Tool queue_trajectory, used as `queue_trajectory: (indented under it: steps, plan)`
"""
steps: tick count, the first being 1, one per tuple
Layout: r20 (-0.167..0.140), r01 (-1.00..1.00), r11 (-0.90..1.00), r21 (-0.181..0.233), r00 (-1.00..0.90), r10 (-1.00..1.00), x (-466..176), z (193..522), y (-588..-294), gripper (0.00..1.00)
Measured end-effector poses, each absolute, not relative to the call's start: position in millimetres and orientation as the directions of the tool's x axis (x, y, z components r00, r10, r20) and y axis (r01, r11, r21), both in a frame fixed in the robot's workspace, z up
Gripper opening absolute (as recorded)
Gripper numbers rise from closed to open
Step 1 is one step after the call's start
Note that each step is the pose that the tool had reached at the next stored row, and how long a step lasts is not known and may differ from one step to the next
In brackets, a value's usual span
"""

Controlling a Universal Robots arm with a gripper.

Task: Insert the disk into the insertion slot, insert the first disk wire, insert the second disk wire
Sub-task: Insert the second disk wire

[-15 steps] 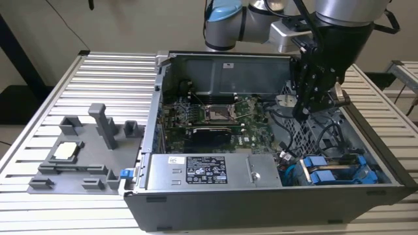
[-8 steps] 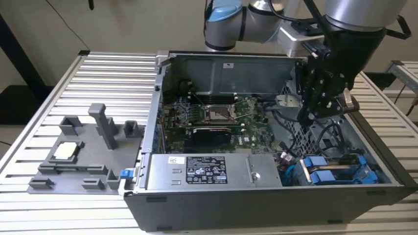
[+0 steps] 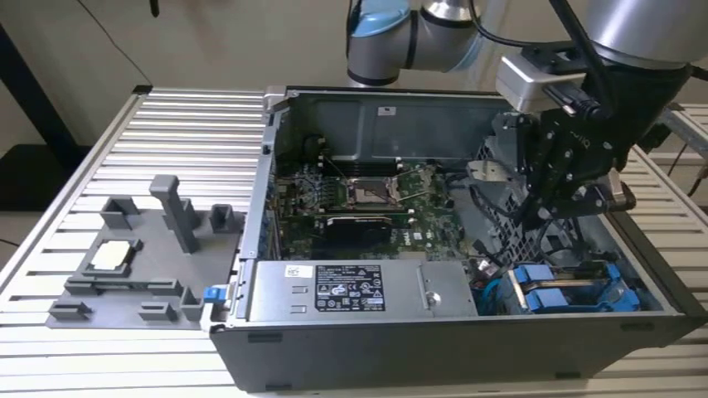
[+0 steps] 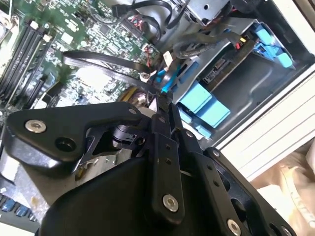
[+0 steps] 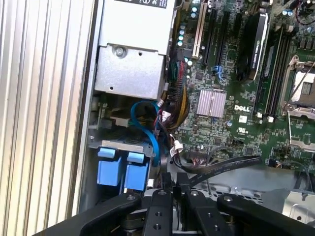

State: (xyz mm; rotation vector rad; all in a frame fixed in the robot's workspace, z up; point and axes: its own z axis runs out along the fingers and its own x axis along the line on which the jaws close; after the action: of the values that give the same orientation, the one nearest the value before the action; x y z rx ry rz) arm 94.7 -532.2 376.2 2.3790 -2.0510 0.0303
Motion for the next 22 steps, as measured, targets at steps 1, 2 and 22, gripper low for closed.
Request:
queue_trajectory:
  steps: [1, 2, 22]
  plan:
    - [0.014, -0.989, -0.147, -0.008, 0.147, -0.989, 96.5, 376.1, -534.8, 0.16]
    - [0.014, -0.989, -0.147, -0.005, 0.147, -0.989, 98.4, 376.1, -537.4, 0.16]
    - [0.003, -0.987, -0.147, 0.059, 0.148, -0.989, 141.2, 374.5, -583.3, 0.16]
